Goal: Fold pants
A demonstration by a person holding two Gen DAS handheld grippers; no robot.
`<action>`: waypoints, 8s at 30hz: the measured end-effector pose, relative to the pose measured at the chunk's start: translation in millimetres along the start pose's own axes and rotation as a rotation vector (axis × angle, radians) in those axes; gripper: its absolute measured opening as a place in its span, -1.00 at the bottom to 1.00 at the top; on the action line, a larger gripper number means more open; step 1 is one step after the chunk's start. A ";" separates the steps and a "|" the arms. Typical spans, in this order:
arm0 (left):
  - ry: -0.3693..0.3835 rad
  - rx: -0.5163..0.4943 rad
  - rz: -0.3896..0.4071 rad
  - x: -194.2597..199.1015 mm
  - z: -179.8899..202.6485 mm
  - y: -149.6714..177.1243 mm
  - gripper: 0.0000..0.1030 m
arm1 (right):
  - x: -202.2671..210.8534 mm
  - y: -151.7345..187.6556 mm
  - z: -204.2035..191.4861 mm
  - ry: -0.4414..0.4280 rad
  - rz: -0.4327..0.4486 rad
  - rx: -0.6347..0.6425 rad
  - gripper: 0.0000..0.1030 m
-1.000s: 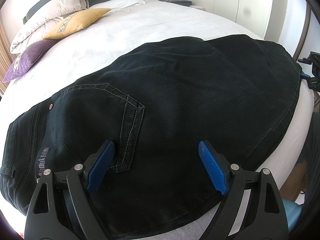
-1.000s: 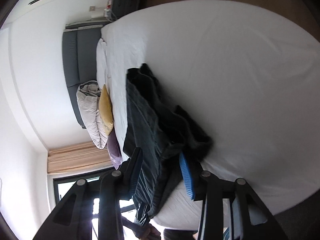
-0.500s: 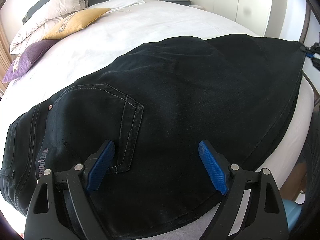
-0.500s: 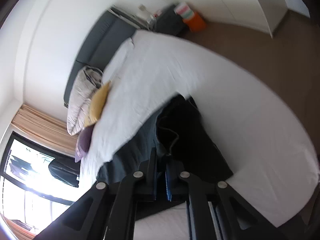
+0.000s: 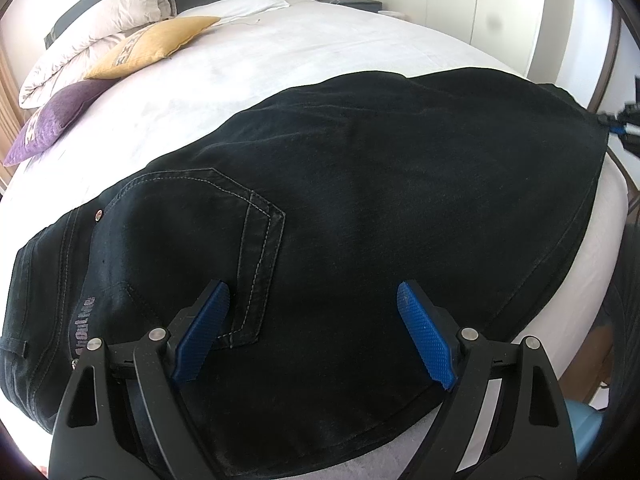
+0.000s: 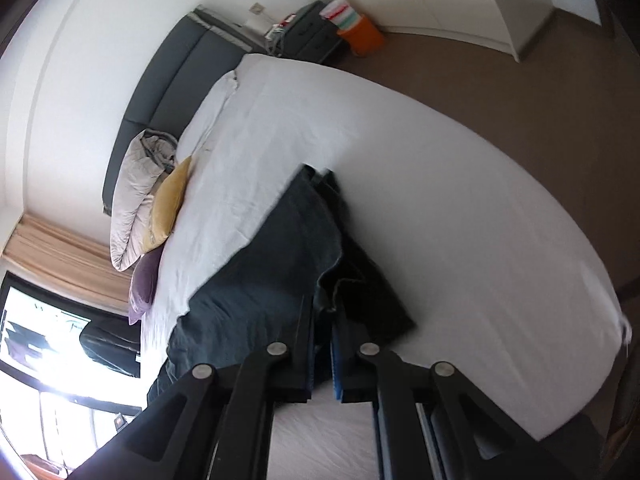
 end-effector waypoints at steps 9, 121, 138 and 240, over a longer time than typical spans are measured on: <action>0.007 0.006 0.008 1.5 -3.5 3.2 0.67 | 48.6 -13.9 -133.2 -0.174 0.158 0.307 -0.85; 0.057 0.039 0.157 18.5 -27.6 -44.0 0.68 | -74.4 77.8 -155.2 -0.272 -0.178 0.200 0.03; -0.012 0.222 0.221 48.4 -130.2 -17.6 0.68 | -190.7 119.1 -270.3 -0.169 -0.374 0.500 0.09; 0.191 0.225 0.135 63.3 62.5 -31.5 0.49 | -94.6 -4.6 27.0 -0.339 -0.062 -0.397 -0.05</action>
Point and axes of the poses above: each gripper's, at about its wrist camera, not at the fingertips, and x roughly against the way its jaws point, z to its right, y to its underside, the point moved 9 cm from there along -x, roughly the way its jaws point, and after that the axes turned 9 degrees about -x, right-handed, at the moved point
